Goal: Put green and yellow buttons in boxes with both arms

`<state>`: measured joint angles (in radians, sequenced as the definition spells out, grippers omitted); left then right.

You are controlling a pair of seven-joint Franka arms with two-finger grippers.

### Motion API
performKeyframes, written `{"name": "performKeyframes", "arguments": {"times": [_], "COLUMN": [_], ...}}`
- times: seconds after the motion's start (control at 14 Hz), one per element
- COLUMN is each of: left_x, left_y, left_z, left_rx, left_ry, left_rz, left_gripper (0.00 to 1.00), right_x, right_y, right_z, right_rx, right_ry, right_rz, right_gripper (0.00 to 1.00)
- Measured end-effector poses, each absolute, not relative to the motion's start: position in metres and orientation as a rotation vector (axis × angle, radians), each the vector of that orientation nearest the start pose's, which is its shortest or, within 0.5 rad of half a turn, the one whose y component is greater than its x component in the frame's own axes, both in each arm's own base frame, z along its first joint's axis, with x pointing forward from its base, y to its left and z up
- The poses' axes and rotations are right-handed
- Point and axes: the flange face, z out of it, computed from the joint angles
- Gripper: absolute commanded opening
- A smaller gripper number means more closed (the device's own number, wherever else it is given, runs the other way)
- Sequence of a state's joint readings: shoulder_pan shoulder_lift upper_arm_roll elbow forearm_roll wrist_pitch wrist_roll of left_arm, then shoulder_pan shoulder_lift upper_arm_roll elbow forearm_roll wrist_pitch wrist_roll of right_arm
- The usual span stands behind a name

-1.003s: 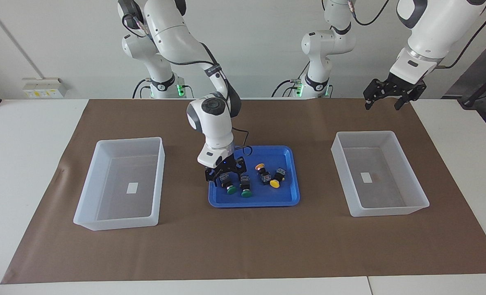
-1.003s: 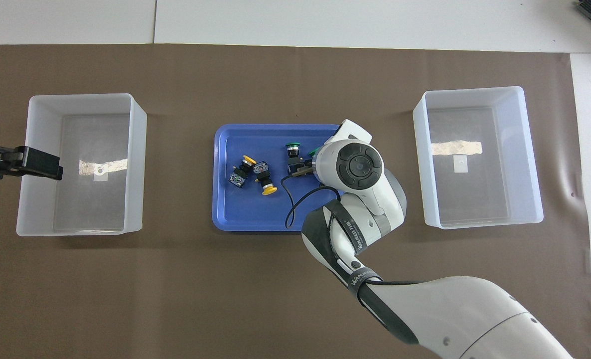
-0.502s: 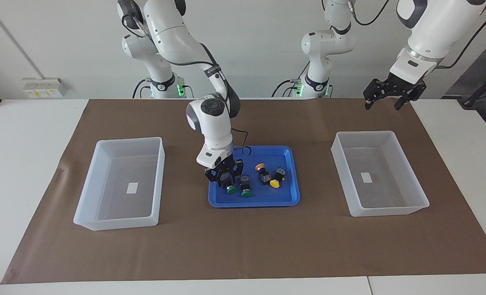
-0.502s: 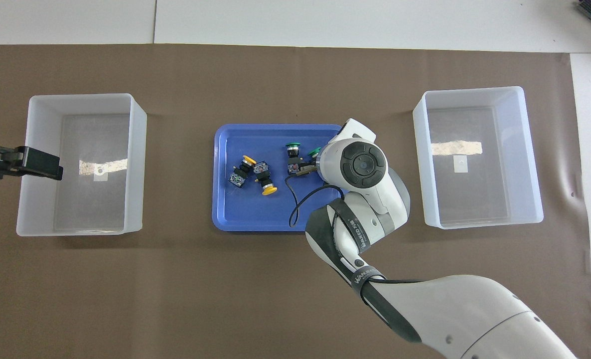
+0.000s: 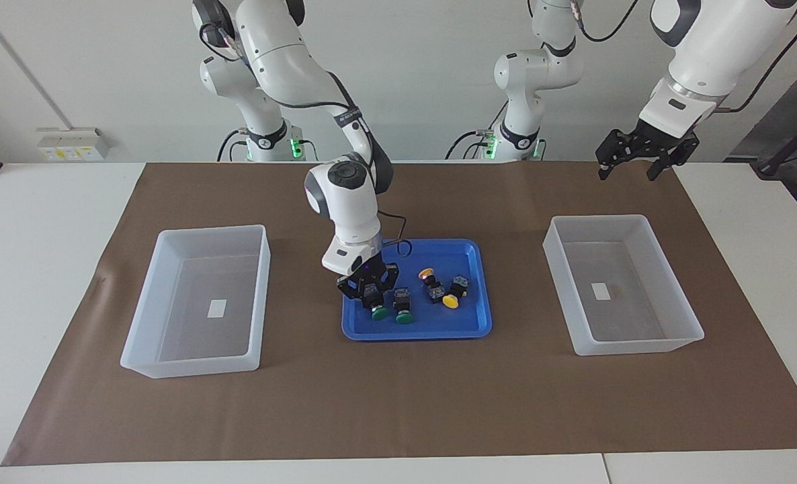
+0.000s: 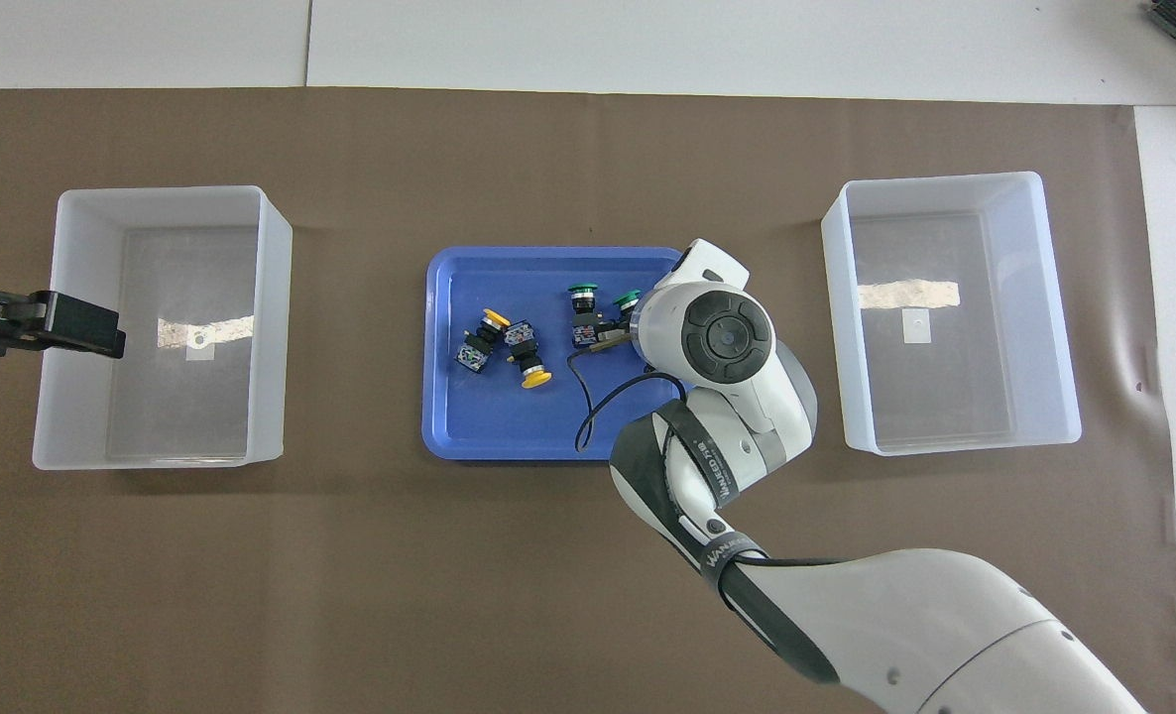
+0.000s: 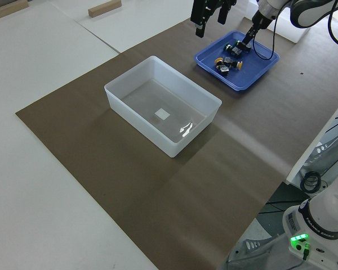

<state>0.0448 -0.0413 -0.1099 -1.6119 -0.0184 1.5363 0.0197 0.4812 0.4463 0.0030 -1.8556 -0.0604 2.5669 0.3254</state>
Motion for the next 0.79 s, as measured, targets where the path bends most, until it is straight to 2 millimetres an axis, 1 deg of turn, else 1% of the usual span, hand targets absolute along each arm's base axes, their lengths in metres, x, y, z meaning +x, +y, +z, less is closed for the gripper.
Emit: {"name": "performKeyframes", "arguments": {"times": [0.07,0.14,0.22,0.29,0.36,0.43,0.5,0.57,0.65,0.72,0.79], "left_x": [0.536,0.536,0.536,0.536,0.536,0.536,0.538,0.543,0.547,0.549,0.550], "left_y": [-0.038,-0.038,-0.038,-0.038,-0.038,-0.038,-0.038,-0.041,-0.047,-0.058,-0.074], "left_z": [0.625,0.625,0.625,0.625,0.625,0.624,0.624,0.623,0.617,0.606,0.592], "left_rx": [-3.151,-3.151,-3.151,-3.151,-3.152,-3.152,-3.154,-3.156,-3.159,-3.162,-3.166], "left_ry": [0.134,0.134,0.134,0.133,0.129,0.108,0.054,-0.015,-0.081,-0.128,-0.173], "left_rz": [0.055,0.055,0.056,0.056,0.056,0.054,0.030,-0.028,-0.088,-0.127,-0.161], "left_gripper": [1.00,1.00,1.00,1.00,1.00,1.00,1.00,1.00,1.00,1.00,1.00], "right_x": [0.589,0.592,0.595,0.599,0.603,0.609,0.617,0.622,0.627,0.630,0.632], "right_y": [0.308,0.304,0.295,0.281,0.262,0.238,0.209,0.180,0.152,0.129,0.109], "right_z": [0.315,0.327,0.342,0.361,0.380,0.397,0.412,0.423,0.432,0.438,0.441], "right_rx": [-3.026,-3.021,-3.020,-3.025,-3.032,-3.037,-3.042,-3.050,-3.061,-3.071,-3.080], "right_ry": [-0.306,-0.292,-0.270,-0.237,-0.191,-0.134,-0.063,0.000,0.042,0.063,0.073], "right_rz": [-0.413,-0.435,-0.452,-0.462,-0.469,-0.482,-0.499,-0.506,-0.507,-0.507,-0.510], "right_gripper": [0.00,0.00,0.00,0.00,0.00,0.00,0.00,0.00,0.00,0.00,0.00]}}
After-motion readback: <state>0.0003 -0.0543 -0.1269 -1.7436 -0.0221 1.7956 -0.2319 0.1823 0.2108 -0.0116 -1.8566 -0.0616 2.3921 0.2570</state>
